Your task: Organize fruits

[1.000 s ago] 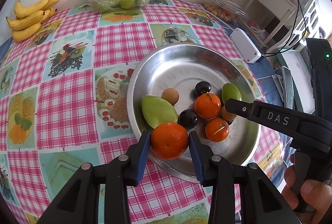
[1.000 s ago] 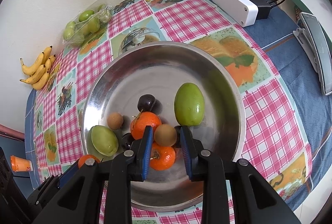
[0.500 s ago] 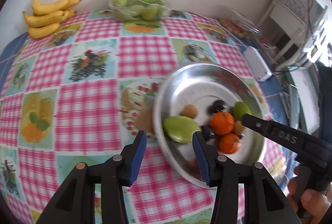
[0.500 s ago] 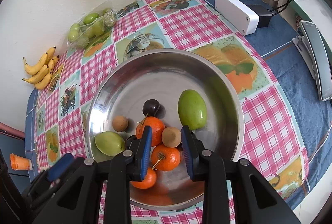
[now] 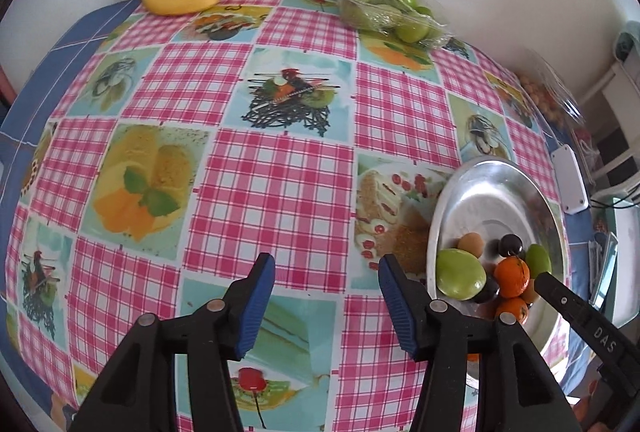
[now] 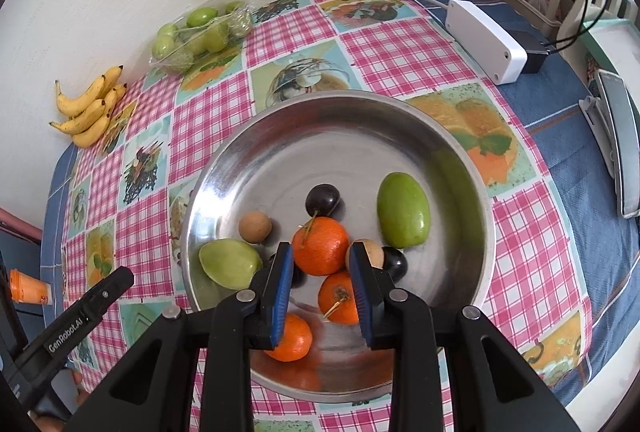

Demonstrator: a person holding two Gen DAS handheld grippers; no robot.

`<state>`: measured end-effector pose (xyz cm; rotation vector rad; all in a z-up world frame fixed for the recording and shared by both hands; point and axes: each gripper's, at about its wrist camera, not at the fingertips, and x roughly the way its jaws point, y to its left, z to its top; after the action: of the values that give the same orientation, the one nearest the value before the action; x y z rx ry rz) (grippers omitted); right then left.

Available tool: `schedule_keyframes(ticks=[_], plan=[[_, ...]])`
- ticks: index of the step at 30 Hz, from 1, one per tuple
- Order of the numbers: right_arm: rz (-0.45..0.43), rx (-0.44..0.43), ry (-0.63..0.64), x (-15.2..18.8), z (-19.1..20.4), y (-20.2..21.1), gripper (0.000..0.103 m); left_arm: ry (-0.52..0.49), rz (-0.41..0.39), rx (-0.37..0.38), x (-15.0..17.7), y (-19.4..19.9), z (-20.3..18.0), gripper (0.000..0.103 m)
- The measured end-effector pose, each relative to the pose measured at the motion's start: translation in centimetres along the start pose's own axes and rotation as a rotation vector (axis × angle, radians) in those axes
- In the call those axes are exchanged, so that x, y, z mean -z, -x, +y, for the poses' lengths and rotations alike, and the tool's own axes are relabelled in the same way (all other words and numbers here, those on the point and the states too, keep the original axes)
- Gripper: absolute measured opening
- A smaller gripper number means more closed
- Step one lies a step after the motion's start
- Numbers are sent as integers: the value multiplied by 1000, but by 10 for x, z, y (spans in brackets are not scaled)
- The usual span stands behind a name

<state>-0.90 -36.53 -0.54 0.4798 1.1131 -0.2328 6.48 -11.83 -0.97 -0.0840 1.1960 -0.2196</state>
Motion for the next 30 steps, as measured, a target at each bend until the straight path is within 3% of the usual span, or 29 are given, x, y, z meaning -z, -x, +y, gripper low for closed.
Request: schedule_keyframes(ticks=[8, 11, 17, 21, 24, 30], plan=[[1, 6, 33, 1, 9, -1, 31, 15, 13, -24, -2, -2, 6, 65], [-3, 16, 37, 0, 9, -2, 63, 14, 19, -64, -2, -5, 7, 83], [-13, 30, 75, -1, 14, -3, 73, 36, 29, -112, -1, -11, 15, 103], [-9, 33, 99, 1, 18, -5, 74, 33, 23, -139, -1, -12, 18, 103], [-16, 39, 114, 1, 20, -6, 87, 37, 23, -147, -1, -13, 21, 103], [-23, 42, 129, 2, 22, -6, 87, 26, 22, -165, -1, -15, 22, 103]])
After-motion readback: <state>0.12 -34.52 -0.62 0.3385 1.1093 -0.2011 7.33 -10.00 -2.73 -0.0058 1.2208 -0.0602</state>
